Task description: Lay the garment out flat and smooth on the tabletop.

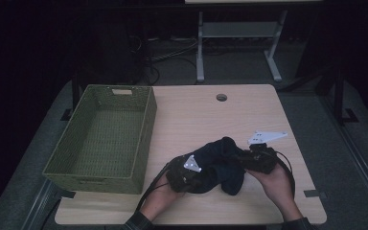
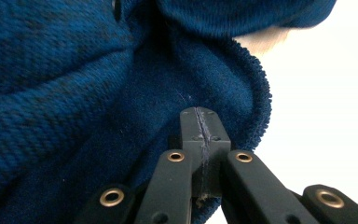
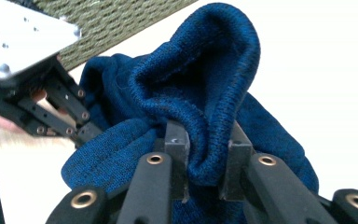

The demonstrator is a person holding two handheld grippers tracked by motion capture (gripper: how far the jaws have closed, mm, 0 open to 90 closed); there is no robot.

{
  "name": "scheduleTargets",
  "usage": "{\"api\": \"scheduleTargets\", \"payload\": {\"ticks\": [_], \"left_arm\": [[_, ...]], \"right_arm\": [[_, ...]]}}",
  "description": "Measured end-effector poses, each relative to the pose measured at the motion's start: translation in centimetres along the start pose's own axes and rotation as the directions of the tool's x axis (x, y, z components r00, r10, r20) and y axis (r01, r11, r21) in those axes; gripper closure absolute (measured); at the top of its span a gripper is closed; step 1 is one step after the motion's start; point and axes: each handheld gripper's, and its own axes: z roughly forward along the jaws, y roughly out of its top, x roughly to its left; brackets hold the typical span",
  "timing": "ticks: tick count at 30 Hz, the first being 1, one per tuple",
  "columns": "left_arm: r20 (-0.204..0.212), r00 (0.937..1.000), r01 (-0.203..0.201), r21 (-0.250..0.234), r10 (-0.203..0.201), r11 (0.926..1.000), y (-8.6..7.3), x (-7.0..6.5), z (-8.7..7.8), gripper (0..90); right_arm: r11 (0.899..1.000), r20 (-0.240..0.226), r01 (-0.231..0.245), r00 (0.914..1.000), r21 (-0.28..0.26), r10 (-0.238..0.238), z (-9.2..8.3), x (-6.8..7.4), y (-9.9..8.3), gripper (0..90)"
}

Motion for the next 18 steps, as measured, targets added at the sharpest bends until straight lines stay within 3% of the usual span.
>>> {"api": "scheduleTargets", "payload": {"ticks": [11, 18], "left_arm": [[0.007, 1.0000, -0.003, 0.000, 0.003, 1.0000, 0.0, 0.1, 0.0, 90.0], [0.013, 0.9999, -0.006, 0.005, 0.006, 1.0000, 0.0, 0.2, -0.1, 90.0]], "right_arm": [[0.999, 0.050, 0.028, 0.9983, 0.022, -0.029, 0.6, -1.2, 4.1, 77.0], [0.999, 0.078, 0.029, 0.9965, 0.027, -0.031, 2.0, -2.9, 6.6, 76.6]]}}
